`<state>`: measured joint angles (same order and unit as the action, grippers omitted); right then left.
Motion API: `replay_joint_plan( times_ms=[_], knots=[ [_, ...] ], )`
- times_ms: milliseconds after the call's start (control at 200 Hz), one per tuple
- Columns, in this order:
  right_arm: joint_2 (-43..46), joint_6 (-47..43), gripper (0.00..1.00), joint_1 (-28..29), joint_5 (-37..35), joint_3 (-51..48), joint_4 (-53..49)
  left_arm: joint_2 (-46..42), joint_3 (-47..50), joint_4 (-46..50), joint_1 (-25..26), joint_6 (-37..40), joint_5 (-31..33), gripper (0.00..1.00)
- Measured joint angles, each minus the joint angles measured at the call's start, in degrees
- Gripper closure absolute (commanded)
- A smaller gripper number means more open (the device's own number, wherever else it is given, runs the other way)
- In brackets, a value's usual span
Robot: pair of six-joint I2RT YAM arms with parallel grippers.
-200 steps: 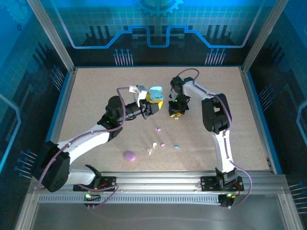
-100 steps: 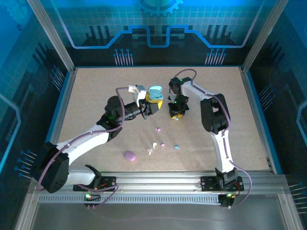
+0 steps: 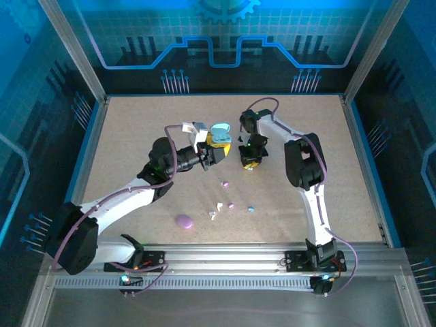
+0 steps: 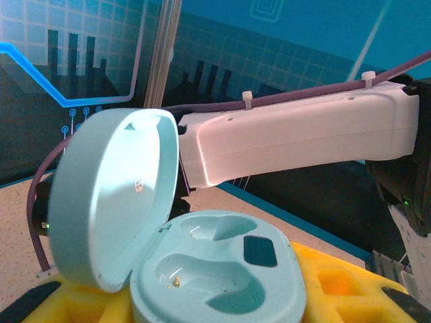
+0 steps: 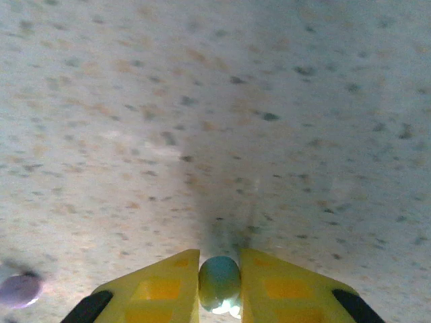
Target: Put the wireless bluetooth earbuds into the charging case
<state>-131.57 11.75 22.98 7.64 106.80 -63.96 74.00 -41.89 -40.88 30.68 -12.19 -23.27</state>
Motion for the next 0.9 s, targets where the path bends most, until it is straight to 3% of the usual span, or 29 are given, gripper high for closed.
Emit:
replay_joint_plan(
  times_ms=[130,285,525,695,901],
  knots=[
    [6.01,0.87,0.80,-1.88,10.45,-6.01,4.61,-0.35,1.29,-1.22,-1.88,-1.27,0.15,0.66],
    [17.33,4.79,0.80,-6.88,29.75,-13.33,13.44,-0.59,2.86,-2.78,-6.08,-3.67,0.11,0.66],
    [25.24,11.45,0.79,-8.98,54.82,-15.63,25.83,-0.59,3.39,-4.11,-10.03,-5.73,-0.13,0.66],
    [25.49,12.92,0.79,-8.68,64.28,-15.34,27.45,-0.22,3.37,-4.90,-10.01,-5.79,-1.90,0.66],
    [25.86,12.92,0.79,-7.87,69.42,-12.92,26.82,1.57,3.37,-5.66,-9.99,-5.66,-4.09,0.66]
  ],
)
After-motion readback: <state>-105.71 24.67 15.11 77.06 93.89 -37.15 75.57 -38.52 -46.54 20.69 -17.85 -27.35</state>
